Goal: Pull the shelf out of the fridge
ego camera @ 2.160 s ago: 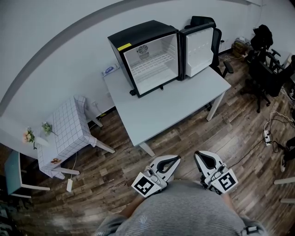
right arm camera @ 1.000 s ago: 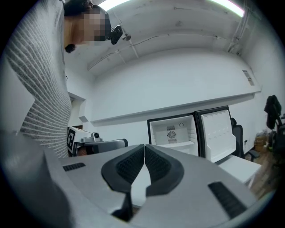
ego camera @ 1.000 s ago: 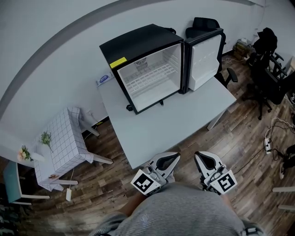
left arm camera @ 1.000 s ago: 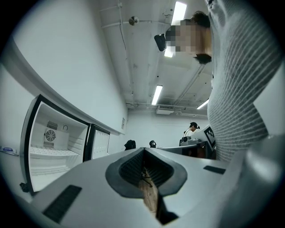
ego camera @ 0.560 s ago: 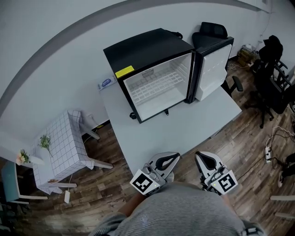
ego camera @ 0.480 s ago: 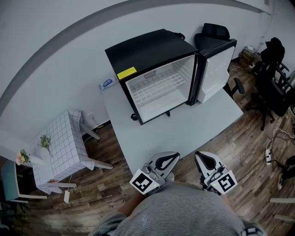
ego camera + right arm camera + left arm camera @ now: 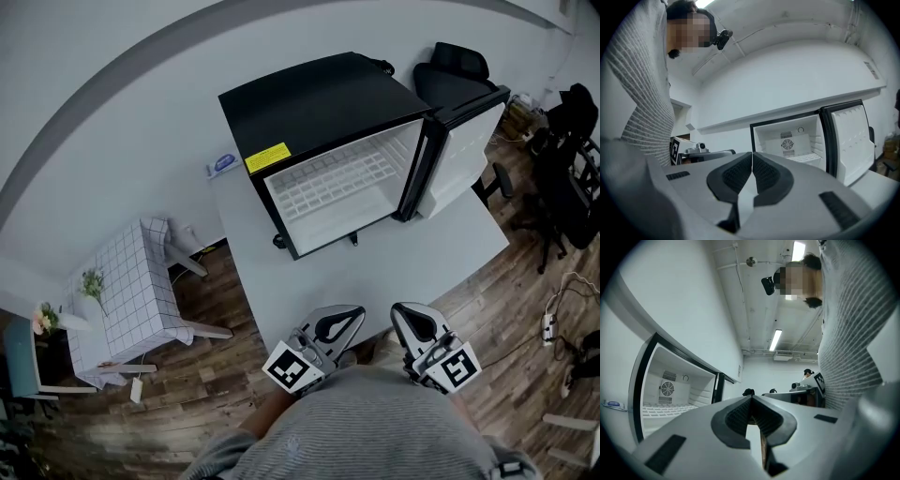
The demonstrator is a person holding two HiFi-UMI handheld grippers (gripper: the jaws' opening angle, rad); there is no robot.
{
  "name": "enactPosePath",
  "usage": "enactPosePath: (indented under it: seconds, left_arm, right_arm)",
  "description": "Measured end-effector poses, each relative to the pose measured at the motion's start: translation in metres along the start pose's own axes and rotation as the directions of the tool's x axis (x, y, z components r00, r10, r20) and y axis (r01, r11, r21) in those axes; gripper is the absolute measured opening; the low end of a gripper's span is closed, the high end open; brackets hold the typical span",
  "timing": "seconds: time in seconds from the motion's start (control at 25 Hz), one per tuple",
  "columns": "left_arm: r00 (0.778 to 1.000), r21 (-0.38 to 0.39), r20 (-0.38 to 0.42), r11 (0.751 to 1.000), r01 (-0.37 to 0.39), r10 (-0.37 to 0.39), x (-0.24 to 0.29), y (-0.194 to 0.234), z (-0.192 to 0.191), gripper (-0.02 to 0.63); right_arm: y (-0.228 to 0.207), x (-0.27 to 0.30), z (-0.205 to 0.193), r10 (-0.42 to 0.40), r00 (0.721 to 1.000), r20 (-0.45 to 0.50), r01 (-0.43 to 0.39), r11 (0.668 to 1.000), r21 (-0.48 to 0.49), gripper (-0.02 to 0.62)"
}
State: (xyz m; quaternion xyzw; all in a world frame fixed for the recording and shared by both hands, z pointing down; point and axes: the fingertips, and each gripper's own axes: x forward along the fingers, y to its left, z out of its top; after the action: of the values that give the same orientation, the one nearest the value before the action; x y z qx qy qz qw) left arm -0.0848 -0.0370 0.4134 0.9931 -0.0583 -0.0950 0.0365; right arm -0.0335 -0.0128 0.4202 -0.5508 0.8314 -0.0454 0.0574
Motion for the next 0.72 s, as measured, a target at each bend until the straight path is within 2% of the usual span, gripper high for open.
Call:
enactPosePath:
  seconds: [0.32, 0.72]
  left_arm:
    - [0.994, 0.004, 0.000, 0.994, -0.106, 0.106, 0.029, 0.037, -0.007, 0.011]
    - [0.976, 0.021, 0.024, 0.976, -0.218, 0.218, 0.107, 0.064, -0.013, 0.011]
  right_arm:
    - [-0.052, 0.027, 0.007, 0.072, 0.997, -0.008, -0.072, 0.997, -0.005, 0.014]
    - [-0.130, 0.040, 0.021, 0.200, 0.979, -0.040, -0.200, 0.980, -0.006, 0.012]
